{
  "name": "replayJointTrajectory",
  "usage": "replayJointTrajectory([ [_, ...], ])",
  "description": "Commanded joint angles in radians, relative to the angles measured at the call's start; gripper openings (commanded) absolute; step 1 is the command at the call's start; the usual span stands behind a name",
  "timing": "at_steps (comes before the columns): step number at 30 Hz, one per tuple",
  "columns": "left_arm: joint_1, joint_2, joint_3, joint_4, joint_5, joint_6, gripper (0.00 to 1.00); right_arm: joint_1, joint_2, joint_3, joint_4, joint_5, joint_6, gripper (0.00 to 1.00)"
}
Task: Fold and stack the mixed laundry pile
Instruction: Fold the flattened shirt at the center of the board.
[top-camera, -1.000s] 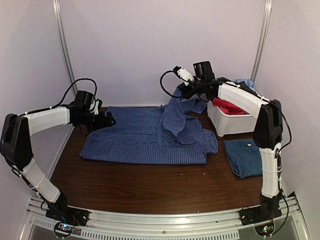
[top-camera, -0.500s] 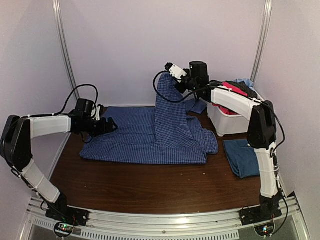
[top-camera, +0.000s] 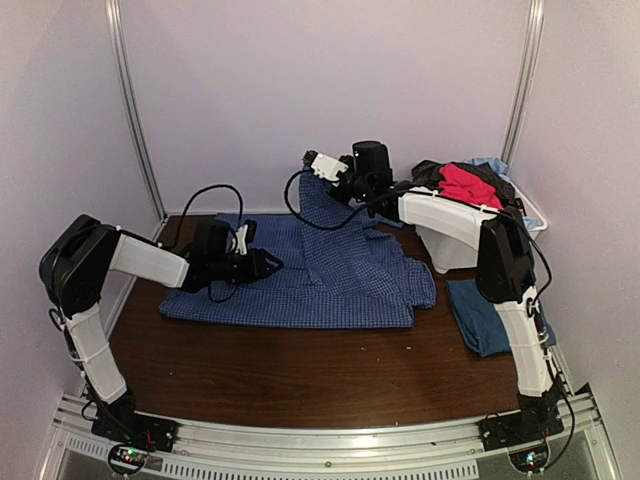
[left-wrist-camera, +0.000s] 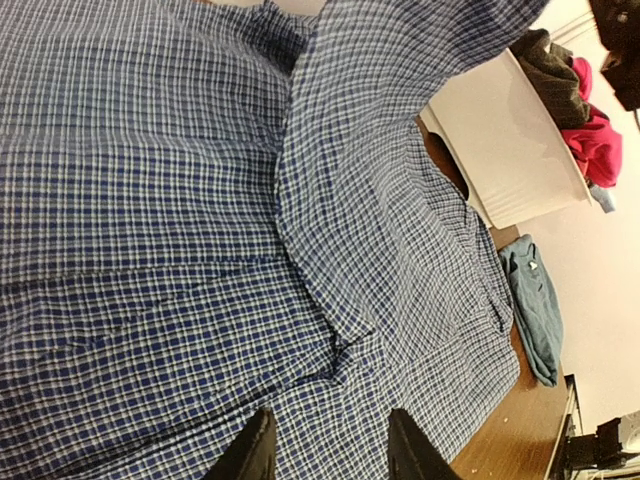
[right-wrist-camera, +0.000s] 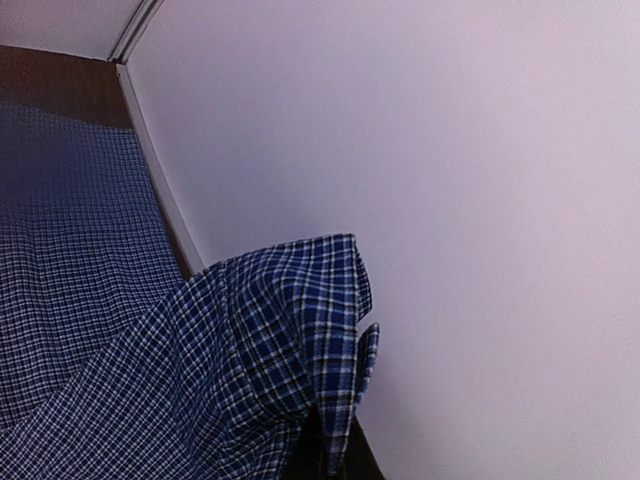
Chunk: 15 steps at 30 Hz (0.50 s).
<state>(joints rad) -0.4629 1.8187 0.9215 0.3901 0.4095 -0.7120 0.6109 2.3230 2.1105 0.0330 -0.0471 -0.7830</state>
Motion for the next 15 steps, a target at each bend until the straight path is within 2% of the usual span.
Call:
replayJointTrajectory([
  [1, 0.016, 0.032, 0.038, 0.134, 0.003, -0.096, 0.39, 0.018, -0.021, 0.056, -0.023, 0.054, -0.001, 0.02],
  [7, 0.118, -0.052, 0.015, -0.052, -0.076, -0.095, 0.41, 0.133, -0.023, 0.041, -0.197, 0.214, 0.036, 0.00],
  [11, 0.241, -0.175, -0.063, -0.091, -0.063, -0.099, 0.43, 0.216, 0.002, -0.019, -0.222, 0.342, 0.023, 0.00],
  [15, 0.339, -0.308, -0.100, -0.198, -0.098, -0.067, 0.46, 0.287, 0.054, 0.028, -0.329, 0.386, 0.096, 0.00],
])
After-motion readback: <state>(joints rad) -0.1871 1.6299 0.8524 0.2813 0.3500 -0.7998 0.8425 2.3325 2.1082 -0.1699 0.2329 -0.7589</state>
